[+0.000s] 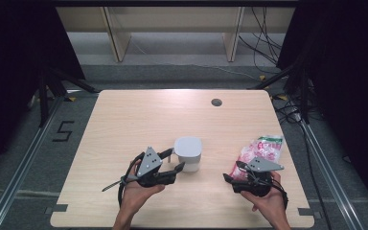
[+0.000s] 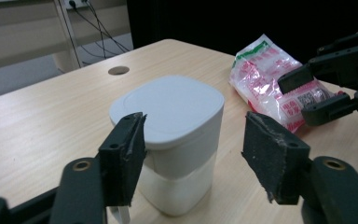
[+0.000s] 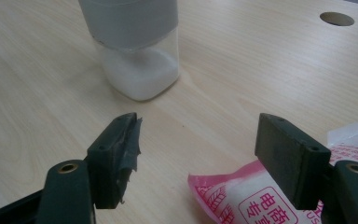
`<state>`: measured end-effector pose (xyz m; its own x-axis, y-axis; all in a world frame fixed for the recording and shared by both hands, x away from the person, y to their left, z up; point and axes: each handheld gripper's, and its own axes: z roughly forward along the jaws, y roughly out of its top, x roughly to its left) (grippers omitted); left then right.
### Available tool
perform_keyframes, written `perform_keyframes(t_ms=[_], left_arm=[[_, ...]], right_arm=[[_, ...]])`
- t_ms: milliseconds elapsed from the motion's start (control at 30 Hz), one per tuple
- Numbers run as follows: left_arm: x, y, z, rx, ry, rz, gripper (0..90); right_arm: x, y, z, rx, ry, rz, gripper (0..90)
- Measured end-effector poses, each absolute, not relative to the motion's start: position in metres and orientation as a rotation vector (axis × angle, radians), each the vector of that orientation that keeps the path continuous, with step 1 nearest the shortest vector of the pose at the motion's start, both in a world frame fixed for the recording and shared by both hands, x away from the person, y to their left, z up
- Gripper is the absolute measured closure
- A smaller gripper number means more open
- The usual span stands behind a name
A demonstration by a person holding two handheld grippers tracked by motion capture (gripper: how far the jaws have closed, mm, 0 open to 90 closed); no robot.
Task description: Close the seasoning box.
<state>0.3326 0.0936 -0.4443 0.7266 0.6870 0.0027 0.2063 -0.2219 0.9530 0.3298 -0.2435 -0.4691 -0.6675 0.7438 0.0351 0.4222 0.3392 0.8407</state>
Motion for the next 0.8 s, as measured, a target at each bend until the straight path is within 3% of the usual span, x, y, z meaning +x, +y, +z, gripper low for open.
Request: perform_keyframes(t_ms=[800], left_arm=[[0.316,0.094,-0.463,1.776,0.740,0.504,32.0]], right_arm=[[0.329,-0.241,-0.471,1.027,2.288,1.229,31.1]])
